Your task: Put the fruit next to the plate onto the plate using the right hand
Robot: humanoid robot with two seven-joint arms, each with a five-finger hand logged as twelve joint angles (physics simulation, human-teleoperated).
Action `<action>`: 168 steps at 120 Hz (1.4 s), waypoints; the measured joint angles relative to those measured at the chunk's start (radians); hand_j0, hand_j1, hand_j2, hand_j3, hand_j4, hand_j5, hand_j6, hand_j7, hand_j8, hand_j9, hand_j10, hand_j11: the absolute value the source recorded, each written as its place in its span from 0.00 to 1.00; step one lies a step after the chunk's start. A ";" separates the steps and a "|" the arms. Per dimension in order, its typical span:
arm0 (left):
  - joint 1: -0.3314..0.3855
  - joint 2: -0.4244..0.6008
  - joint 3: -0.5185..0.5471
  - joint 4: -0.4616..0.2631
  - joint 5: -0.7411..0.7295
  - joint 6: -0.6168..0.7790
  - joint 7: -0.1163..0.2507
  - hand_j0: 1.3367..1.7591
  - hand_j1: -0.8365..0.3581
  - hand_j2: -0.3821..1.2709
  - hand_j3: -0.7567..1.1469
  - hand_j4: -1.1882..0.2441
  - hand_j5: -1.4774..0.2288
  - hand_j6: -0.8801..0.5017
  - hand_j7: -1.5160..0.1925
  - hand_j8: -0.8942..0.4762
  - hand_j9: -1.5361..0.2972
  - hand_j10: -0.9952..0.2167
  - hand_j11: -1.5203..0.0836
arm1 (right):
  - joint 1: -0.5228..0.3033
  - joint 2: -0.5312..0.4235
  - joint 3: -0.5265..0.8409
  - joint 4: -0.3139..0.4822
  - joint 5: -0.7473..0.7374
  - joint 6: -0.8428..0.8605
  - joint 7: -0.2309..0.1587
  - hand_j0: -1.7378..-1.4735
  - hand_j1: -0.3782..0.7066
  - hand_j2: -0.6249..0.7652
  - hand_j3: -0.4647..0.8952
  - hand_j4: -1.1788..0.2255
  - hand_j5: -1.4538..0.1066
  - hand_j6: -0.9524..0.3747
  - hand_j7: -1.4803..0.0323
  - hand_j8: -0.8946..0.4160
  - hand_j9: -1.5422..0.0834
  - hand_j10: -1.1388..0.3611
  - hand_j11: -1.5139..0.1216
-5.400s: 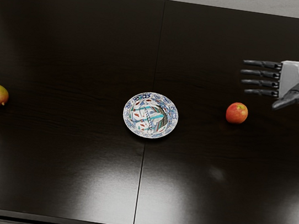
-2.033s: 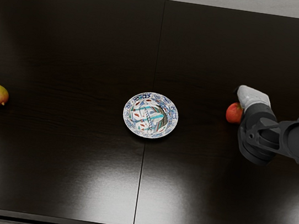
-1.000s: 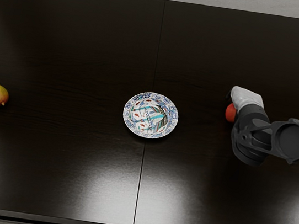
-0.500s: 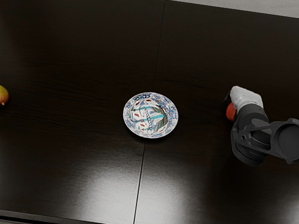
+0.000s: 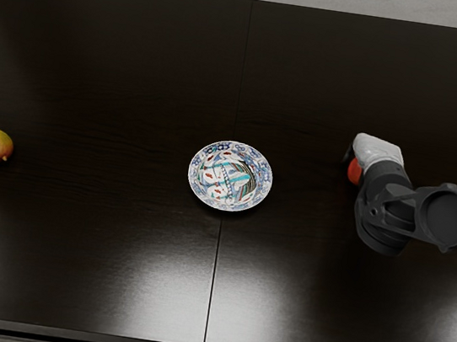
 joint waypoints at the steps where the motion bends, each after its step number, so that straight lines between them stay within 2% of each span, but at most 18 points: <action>1: 0.000 0.000 0.000 0.000 0.000 0.000 0.000 0.76 0.76 0.26 0.40 0.67 0.69 0.47 0.71 0.48 0.67 0.63 0.76 | 0.000 0.000 0.000 0.000 0.000 0.000 0.000 0.35 0.54 0.39 0.34 0.44 0.47 0.37 0.50 0.40 0.50 0.38 0.48; 26: -0.001 0.000 -0.001 0.000 0.000 0.000 0.000 0.76 0.76 0.26 0.40 0.67 0.69 0.47 0.71 0.48 0.67 0.63 0.76 | -0.003 0.000 -0.002 0.001 0.000 -0.002 0.000 0.34 0.55 0.46 0.34 0.40 0.45 0.36 0.46 0.37 0.47 0.36 0.45; 45: -0.001 0.000 -0.001 0.000 0.000 0.000 0.000 0.76 0.76 0.26 0.40 0.67 0.69 0.47 0.71 0.48 0.67 0.63 0.76 | 0.000 -0.001 -0.001 0.005 0.005 -0.002 0.000 0.33 0.56 0.55 0.34 0.38 0.42 0.34 0.44 0.36 0.45 0.35 0.42; 60: -0.001 0.000 -0.001 0.000 0.000 0.000 0.000 0.76 0.76 0.26 0.40 0.67 0.69 0.47 0.71 0.48 0.67 0.63 0.76 | 0.007 -0.006 -0.002 0.016 0.006 -0.002 0.000 0.33 0.56 0.55 0.34 0.38 0.41 0.34 0.43 0.36 0.44 0.35 0.41; 96: -0.001 0.000 0.000 0.000 0.000 0.000 0.000 0.76 0.76 0.26 0.40 0.67 0.69 0.47 0.71 0.48 0.67 0.63 0.76 | 0.092 -0.077 0.005 0.170 0.000 -0.002 0.000 0.32 0.55 0.55 0.34 0.37 0.40 0.34 0.42 0.36 0.43 0.36 0.41; 139: -0.001 0.000 0.000 0.000 0.000 0.000 0.000 0.76 0.76 0.26 0.40 0.67 0.69 0.47 0.71 0.48 0.67 0.63 0.76 | 0.204 -0.101 0.018 0.308 0.008 -0.002 0.000 0.32 0.56 0.55 0.34 0.38 0.39 0.35 0.42 0.37 0.43 0.36 0.41; 168: 0.000 0.000 -0.001 0.000 0.000 0.000 0.000 0.76 0.76 0.26 0.40 0.67 0.69 0.47 0.71 0.48 0.67 0.63 0.76 | 0.260 -0.096 0.034 0.372 0.013 -0.002 0.000 0.32 0.57 0.56 0.34 0.38 0.39 0.35 0.42 0.37 0.43 0.36 0.41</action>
